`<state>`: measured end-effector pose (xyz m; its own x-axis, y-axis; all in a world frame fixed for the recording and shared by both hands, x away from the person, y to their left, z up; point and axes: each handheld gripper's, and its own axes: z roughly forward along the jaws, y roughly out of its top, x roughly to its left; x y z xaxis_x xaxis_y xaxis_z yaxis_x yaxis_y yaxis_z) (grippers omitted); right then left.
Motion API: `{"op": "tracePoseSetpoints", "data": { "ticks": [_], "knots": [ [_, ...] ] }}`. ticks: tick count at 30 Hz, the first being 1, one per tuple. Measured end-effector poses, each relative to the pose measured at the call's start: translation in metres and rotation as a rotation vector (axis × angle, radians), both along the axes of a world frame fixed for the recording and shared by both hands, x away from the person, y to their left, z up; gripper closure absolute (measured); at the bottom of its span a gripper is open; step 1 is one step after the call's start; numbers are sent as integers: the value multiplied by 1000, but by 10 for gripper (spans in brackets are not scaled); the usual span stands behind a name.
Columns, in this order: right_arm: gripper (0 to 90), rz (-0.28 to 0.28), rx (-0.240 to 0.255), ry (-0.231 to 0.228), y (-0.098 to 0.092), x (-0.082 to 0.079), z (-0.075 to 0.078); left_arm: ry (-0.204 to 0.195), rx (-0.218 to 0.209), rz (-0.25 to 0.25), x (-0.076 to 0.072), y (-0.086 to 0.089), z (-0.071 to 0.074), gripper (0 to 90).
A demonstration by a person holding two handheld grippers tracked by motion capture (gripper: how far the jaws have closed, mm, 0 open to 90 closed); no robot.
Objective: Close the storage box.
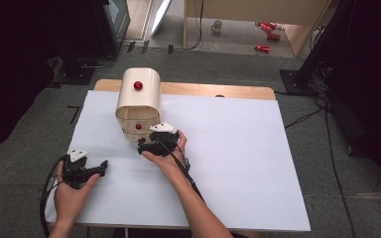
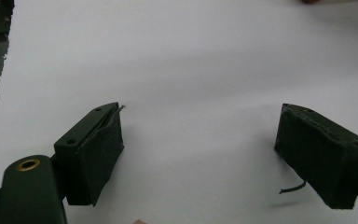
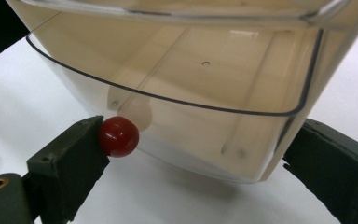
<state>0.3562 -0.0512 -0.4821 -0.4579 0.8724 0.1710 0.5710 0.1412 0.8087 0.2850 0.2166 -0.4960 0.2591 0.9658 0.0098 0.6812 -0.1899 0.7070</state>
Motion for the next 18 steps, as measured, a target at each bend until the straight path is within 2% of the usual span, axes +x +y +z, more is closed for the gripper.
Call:
{"op": "tracePoseSetpoints", "data": {
  "ticks": [3,6,10,12,18],
  "knots": [
    [71,2,-3,-5,0,-1,0,0,0,0,0,0,0,149],
    [28,10,-41,-12,-2,-4,1,0,1,0,0,0,0,149],
    [27,46,-75,-30,-7,-10,0,0,0,0,0,0,0,149],
    [27,49,-74,-32,-9,-11,-1,0,1,0,0,0,0,149],
    [27,27,-56,-31,-33,-19,-1,-1,1,1,0,0,0,149]
  ]
}}
